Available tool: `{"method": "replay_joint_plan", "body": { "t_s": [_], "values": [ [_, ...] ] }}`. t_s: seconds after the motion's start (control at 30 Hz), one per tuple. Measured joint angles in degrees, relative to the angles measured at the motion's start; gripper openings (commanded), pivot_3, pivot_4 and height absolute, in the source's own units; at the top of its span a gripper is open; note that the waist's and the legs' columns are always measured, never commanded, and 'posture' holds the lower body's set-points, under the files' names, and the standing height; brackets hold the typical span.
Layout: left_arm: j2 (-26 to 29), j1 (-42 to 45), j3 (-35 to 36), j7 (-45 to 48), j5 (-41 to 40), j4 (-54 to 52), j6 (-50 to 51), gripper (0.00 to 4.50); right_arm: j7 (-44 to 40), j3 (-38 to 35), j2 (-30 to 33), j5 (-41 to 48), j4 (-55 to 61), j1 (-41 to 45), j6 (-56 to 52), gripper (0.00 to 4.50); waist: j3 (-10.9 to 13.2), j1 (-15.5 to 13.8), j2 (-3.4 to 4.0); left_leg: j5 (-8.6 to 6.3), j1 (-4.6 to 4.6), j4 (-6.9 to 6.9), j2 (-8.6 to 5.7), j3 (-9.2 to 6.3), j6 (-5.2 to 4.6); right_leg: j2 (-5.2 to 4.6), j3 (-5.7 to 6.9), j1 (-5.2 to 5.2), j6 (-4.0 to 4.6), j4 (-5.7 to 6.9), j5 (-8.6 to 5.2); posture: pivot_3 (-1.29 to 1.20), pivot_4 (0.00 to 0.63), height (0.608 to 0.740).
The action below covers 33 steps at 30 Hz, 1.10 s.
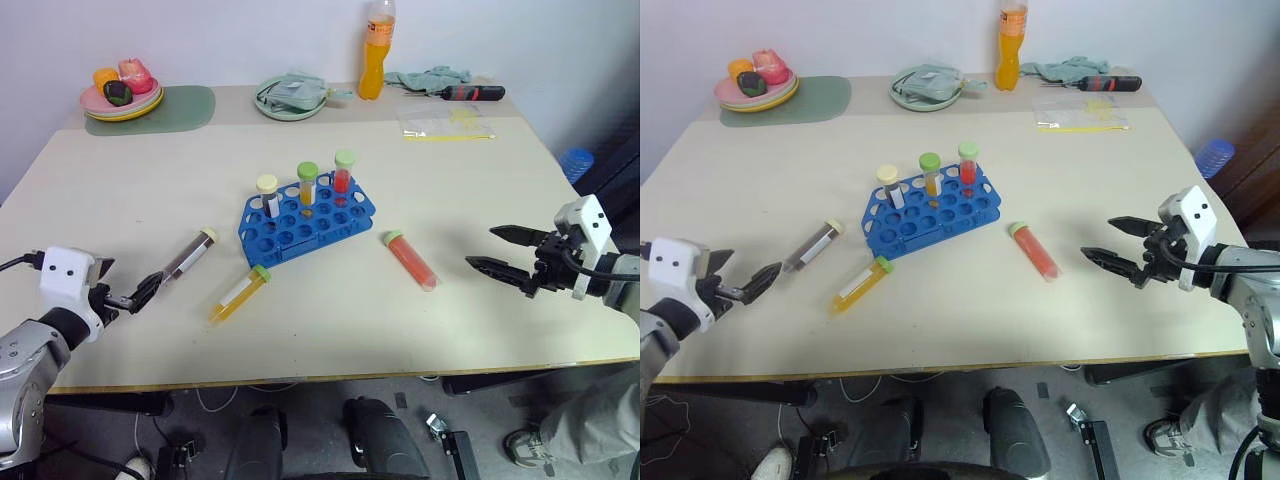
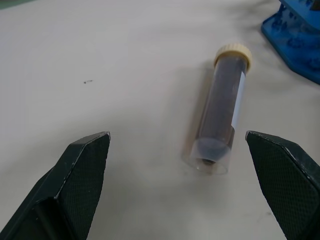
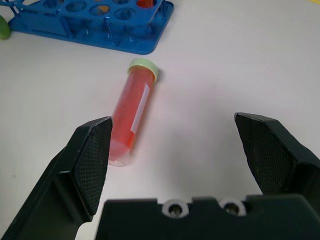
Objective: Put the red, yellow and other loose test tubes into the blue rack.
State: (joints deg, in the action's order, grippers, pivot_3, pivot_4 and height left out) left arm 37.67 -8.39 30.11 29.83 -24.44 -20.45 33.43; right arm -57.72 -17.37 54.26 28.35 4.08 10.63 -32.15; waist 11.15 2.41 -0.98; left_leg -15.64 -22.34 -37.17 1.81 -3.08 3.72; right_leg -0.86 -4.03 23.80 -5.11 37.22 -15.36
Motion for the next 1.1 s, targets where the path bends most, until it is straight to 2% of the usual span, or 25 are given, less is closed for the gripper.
{"method": "replay_joint_plan", "body": {
  "t_s": [0.27, 0.43, 0.5, 0.6, 0.73, 0.87, 0.93, 1.1],
  "values": [
    [-2.1, 1.9, -1.3, -0.8, 0.0, 0.0, -0.3, 4.5, 1.7, 0.3, 0.9, 0.1, 0.7, 3.3, -3.5, 4.31, 0.0, 0.0, 0.0, 0.0, 0.01, 0.0, 0.0, 0.0, 0.0, 0.01, 0.0, 0.0, 0.0, 0.01, 0.0, 0.0, 0.15, 0.74],
    [-2.4, 4.2, -4.2, 1.1, -0.6, -1.1, -1.5, 4.5, 4.6, 3.2, 1.3, 0.0, 6.0, 7.4, -8.9, 4.31, 0.0, 0.0, 0.0, 0.0, 0.0, -0.01, 0.0, -0.01, 0.0, 0.01, 0.0, 0.0, 0.0, 0.02, 0.01, 0.0, 0.15, 0.74],
    [-2.1, 4.9, -7.2, 3.4, -1.1, -2.9, -2.6, 4.5, 6.8, 6.4, 2.8, -1.5, 8.1, 9.6, -11.6, 4.31, 0.0, 0.0, 0.0, 0.0, -0.01, -0.02, 0.0, 0.0, 0.0, 0.0, -0.01, 0.0, 0.0, 0.0, 0.0, 0.0, 0.15, 0.74],
    [-1.7, 5.9, -13.8, 7.0, -1.3, -5.7, -3.1, 4.5, 10.5, 11.7, 2.7, -2.2, 9.4, 15.4, -21.3, 4.31, 0.0, -0.1, 0.0, 0.0, -0.02, -0.03, -0.01, 0.03, 0.0, -0.02, -0.03, 0.02, 0.0, 0.0, 0.01, 0.0, 0.15, 0.74],
    [-2.1, 9.5, -27.4, 12.6, -1.5, -11.3, -3.9, 4.5, 18.1, 20.8, -3.8, -1.7, 10.1, 29.0, -42.3, 4.31, 0.0, 0.1, 0.02, 0.0, -0.03, -0.01, 0.02, 0.0, 0.0, 0.06, -0.08, 0.09, 0.04, 0.05, 0.03, 0.0, 0.15, 0.74],
    [-3.3, 12.5, -35.1, 14.0, 0.8, -11.4, -5.5, 4.5, 22.3, 27.6, -7.9, -2.4, 7.6, 37.4, -55.5, 4.31, 0.0, 0.0, 0.04, 0.0, -0.16, 0.01, 0.0, 0.03, 0.0, 0.04, -0.08, 0.27, 0.04, 0.09, 0.03, 0.0, 0.15, 0.74],
    [-4.4, 13.7, -37.2, 14.1, 1.5, -10.6, -6.1, 4.5, 23.5, 30.8, -9.0, -2.3, 4.5, 41.5, -59.0, 4.31, 0.0, -0.1, 0.04, 0.0, -0.19, -0.02, -0.01, 0.05, -0.01, 0.03, -0.08, 0.28, 0.04, 0.09, 0.04, 0.0, 0.15, 0.74],
    [-5.9, 14.7, -38.6, 13.4, 2.5, -9.2, -6.5, 4.5, 26.9, 36.6, -11.9, -2.4, -3.4, 46.2, -60.0, 4.31, 0.0, 0.0, 0.03, 0.0, -0.2, -0.02, 0.0, 0.05, -0.01, 0.03, -0.08, 0.29, 0.03, 0.11, 0.04, 0.0, 0.15, 0.74]
  ]
}}
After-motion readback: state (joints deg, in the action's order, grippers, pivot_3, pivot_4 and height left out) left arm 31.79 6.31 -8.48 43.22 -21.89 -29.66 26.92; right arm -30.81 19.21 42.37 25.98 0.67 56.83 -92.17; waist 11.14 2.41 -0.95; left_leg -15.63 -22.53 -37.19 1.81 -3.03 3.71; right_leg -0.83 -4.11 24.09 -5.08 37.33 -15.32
